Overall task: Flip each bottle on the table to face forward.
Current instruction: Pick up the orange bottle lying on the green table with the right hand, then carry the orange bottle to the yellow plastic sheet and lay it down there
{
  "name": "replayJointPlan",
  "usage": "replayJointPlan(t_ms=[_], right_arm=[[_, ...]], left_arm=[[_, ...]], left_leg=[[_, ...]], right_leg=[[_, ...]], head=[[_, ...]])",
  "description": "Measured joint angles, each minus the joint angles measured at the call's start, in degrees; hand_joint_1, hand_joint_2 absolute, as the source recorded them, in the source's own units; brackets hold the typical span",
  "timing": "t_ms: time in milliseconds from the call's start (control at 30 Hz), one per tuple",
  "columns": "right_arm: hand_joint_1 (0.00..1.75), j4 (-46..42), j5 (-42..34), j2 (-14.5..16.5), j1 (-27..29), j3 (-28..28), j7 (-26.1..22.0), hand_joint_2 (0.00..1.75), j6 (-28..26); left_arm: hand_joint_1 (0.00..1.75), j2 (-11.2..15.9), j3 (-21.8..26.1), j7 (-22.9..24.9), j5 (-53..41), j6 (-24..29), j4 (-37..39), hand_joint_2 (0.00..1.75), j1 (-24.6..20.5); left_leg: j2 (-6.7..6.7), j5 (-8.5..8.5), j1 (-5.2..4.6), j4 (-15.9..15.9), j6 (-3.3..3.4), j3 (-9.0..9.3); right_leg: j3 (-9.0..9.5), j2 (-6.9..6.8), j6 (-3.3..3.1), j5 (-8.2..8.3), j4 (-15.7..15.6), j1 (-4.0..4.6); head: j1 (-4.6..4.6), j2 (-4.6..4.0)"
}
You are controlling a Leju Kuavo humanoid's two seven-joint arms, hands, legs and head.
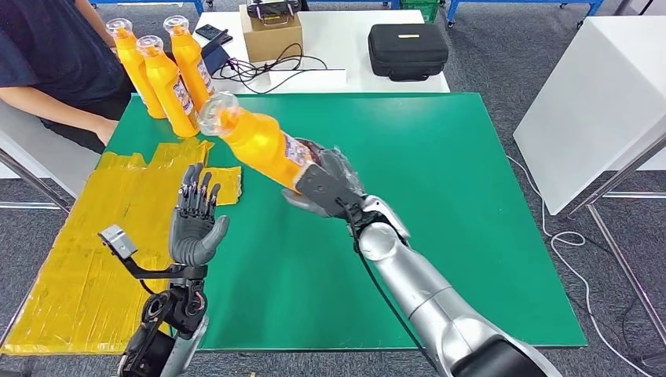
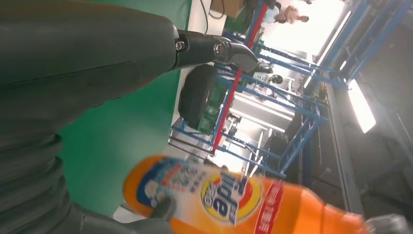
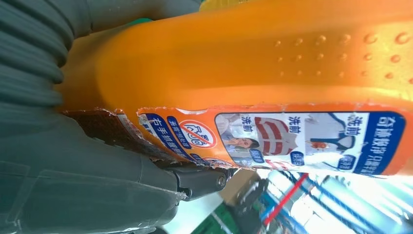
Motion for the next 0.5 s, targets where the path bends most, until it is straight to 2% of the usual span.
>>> replayJointPlan(t_ms=[67,167,300,500], right_arm=[[1.75,4.79,1.29,3.75,-2.65,2.17,2.06,1.75,-1.4],[1.75,10.1,-2.85,8.0,-4.9,8.04,5.11,1.75,-2.92],[1.75,11.78,-8.34,8.98,-4.85,15.76,6.19,1.75,-4.71],[1.75,14.38,-12.7,9.33,-4.47,24.74,7.18,1.75,-5.2]], left_arm=[[0.0,-0.87,-1.19,0.92,0.14,-0.19,0.46,1.75,-1.78],[0.0,-1.55,-2.59,2.56,0.85,0.14,0.22,1.75,-3.63],[0.0,-1.55,-3.07,3.38,1.53,1.07,-1.59,1.75,-3.67],[0.0,-1.53,-3.62,3.65,1.72,2.11,-4.66,1.75,-2.37]], left_leg=[[-0.03,0.01,0.0,0.01,0.01,-0.02],[-0.03,0.0,0.01,0.0,0.0,-0.1],[-0.03,0.0,0.01,0.0,0.0,-0.2],[-0.04,0.0,0.01,0.0,0.0,-0.22]], right_leg=[[-0.02,-0.02,0.0,0.0,0.0,0.01],[-0.11,-0.03,0.0,-0.01,0.01,0.02],[-0.21,-0.03,0.0,-0.02,0.0,0.02],[-0.22,-0.04,0.0,-0.02,0.0,0.0]], head=[[0.01,0.0],[-0.01,0.0],[-0.01,0.0],[0.0,0.0]])
